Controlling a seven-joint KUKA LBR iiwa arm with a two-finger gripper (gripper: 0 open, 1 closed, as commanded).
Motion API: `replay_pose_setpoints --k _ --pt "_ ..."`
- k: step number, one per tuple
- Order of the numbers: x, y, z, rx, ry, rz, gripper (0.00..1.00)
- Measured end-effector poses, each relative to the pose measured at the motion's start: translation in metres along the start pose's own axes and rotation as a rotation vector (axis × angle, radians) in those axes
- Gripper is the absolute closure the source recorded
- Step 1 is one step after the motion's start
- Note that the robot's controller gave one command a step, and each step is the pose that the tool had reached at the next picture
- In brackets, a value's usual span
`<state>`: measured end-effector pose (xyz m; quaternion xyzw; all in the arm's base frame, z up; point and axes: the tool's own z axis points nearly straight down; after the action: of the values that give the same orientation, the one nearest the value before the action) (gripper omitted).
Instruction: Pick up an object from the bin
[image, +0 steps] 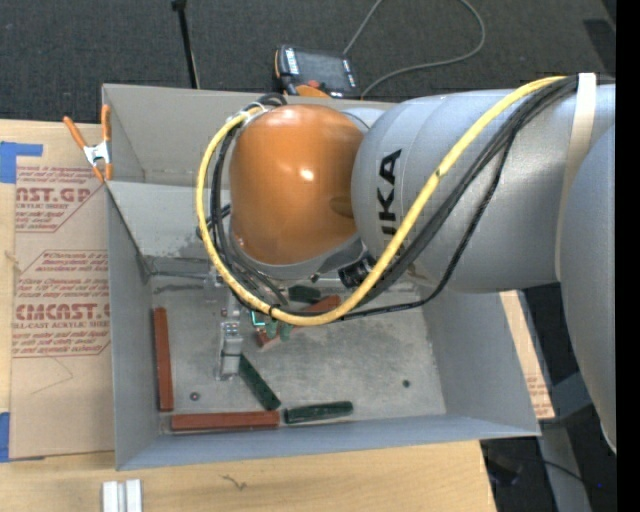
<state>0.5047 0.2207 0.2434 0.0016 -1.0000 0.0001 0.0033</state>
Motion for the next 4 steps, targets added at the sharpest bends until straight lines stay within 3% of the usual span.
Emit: replay_pose_setpoints --k 1,2,3,4 --pt "-0.005 -0.096 0.177 0.001 -0.001 0.048 0.00" --pt "0.014 -0.092 0.143 -0.002 -0.006 0.341 0.00" --pt "0.025 -0.081 0.144 -0.001 -0.004 0.540 0.00" --pt "0.023 -0.095 0.174 -0.003 -0.003 0.748 0.00"
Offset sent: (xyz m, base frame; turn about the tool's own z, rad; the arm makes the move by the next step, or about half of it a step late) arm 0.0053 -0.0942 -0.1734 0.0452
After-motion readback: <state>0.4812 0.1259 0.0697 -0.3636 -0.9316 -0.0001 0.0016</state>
